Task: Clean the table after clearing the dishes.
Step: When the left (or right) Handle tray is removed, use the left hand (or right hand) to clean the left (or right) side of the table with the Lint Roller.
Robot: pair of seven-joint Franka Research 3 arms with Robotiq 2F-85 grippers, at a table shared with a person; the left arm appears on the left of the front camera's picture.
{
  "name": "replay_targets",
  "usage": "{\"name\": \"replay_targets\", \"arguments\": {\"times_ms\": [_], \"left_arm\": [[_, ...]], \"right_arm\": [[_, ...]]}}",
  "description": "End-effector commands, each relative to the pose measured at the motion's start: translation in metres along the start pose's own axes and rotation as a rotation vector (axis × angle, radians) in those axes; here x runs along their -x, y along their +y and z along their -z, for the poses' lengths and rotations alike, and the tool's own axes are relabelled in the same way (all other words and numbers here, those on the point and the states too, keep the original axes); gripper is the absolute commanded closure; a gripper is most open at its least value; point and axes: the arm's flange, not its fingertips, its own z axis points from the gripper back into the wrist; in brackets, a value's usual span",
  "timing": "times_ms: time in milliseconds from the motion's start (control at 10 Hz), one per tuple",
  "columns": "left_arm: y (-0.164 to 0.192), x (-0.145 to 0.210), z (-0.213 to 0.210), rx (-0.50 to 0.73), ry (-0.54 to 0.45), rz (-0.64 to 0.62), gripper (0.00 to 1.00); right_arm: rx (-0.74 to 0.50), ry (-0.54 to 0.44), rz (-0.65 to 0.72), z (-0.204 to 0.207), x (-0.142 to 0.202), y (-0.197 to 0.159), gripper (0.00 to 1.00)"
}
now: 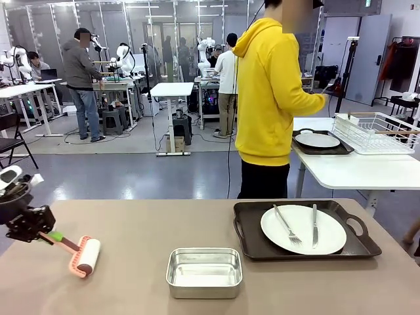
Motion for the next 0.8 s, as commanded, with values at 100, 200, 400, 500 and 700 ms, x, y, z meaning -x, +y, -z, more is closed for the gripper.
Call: {"name": "replay_targets", "arguments": {"times_ms": [100, 200, 400, 500, 700], "left_arm": [[0.044, 0.031, 0.002, -0.215, 0.042, 0.024, 0.79], [0.04, 0.033, -0.008, -0.309, 0.064, 0.028, 0.79], [0.034, 0.033, -0.026, -0.422, 0.092, 0.014, 0.79], [0.029, 0.033, -0.033, -0.439, 0.081, 0.019, 0.79], [0.013, 0.031, -0.05, -0.513, 0.09, 0.025, 0.79]], "right_arm": [[-0.003, -0.001, -0.006, -0.001, 0.001, 0.003, 0.0], [-0.003, -0.001, -0.006, -0.001, 0.001, 0.003, 0.0], [-0.003, -0.001, -0.006, -0.001, 0.001, 0.003, 0.0], [-0.003, -0.001, -0.006, -0.001, 0.001, 0.003, 0.0], [-0.003, -0.001, -0.006, -0.001, 0.001, 0.003, 0.0]]}}
